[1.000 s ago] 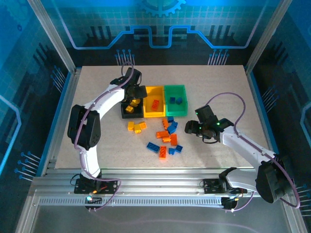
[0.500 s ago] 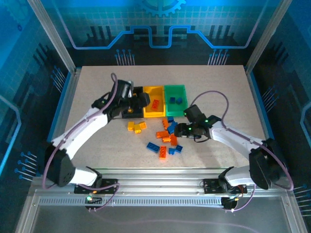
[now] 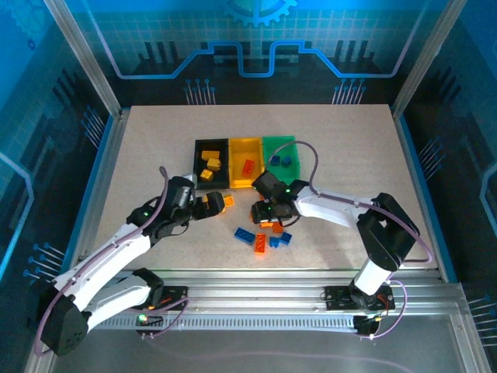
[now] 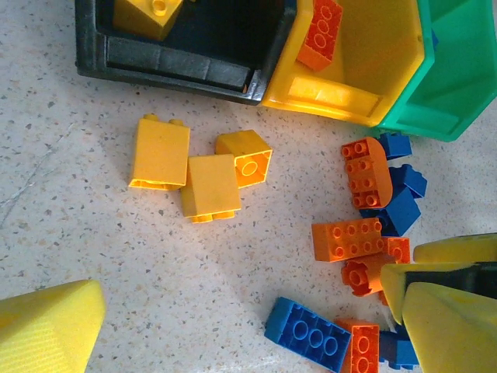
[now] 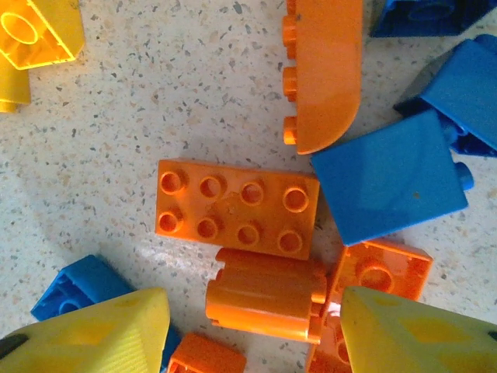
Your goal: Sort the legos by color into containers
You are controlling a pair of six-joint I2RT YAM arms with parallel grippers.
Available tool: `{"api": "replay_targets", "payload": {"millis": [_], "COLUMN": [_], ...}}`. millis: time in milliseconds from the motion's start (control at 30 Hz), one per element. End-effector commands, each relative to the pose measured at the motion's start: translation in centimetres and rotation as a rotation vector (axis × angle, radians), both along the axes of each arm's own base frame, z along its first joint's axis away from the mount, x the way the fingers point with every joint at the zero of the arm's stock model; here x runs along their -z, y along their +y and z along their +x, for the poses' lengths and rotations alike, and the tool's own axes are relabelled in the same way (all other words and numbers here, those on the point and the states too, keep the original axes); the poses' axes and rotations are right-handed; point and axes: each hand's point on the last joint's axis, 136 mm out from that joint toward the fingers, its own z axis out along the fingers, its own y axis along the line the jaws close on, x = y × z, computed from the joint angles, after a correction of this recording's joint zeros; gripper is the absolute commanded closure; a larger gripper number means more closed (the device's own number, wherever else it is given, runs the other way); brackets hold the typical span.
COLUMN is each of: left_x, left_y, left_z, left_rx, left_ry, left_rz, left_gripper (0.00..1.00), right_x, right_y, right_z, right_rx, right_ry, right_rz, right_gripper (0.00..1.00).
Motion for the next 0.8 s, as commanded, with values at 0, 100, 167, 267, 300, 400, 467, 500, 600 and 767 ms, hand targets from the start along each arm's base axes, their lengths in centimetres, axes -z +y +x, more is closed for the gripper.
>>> {"api": "replay_targets", "payload": {"millis": [0,100,167,267,300,400,467,500,600,767], "left_x": [1.2,1.6,1.7,1.8,1.8,1.7,1.7,1.8,2.0,2.0], "left_y": [1.0,1.4,1.6,1.7,1.7,1.9,2.0,2.0,2.1,2.2], "left_z": [-0.6,-0.7,-0.7,-0.8,-0.8,-0.8,-0.8,-0.9,-1.0,-1.0], "left_rx": [-0.043,-0.054,-0.059,-0.060,-0.058,-0.066,-0.067,-0.066,-0.068,-0.070], "left_ry": [0.030,0.046,0.050,0.053,0.051,0.049,0.048,0.048,0.055,0.056], "left_rz": [0.025,0.043,0.049,0.050,0.050,0.050,0.049,0.049,0.051,0.051], "left_gripper": [0.01,0.01,0.01,0.01,0.01,0.01,0.01,0.01,0.01,0.01], "right_x": [0.7,1.1,1.3,1.7,1.8,2.1,2.4,2.8,3.4,3.7], "right_y": [-0.5,-0.5,-0.6,-0.2,0.0,1.0,1.2,1.2,0.8,0.5], "right_z": [0.0,-0.2,-0.3,-0.7,-0.9,-1.5,-1.6,-1.7,-1.5,-1.1], "right_rx": [0.027,0.026,0.026,0.018,0.011,-0.011,-0.012,-0.007,0.005,0.013], "right_ry": [0.006,0.011,0.012,0.024,0.027,0.031,0.039,0.047,0.050,0.044], "right_rz": [-0.084,-0.131,-0.159,-0.167,-0.164,-0.164,-0.171,-0.178,-0.205,-0.224], "right_gripper": [0.43,0.45,0.45,0.46,0.46,0.46,0.46,0.45,0.43,0.44]}}
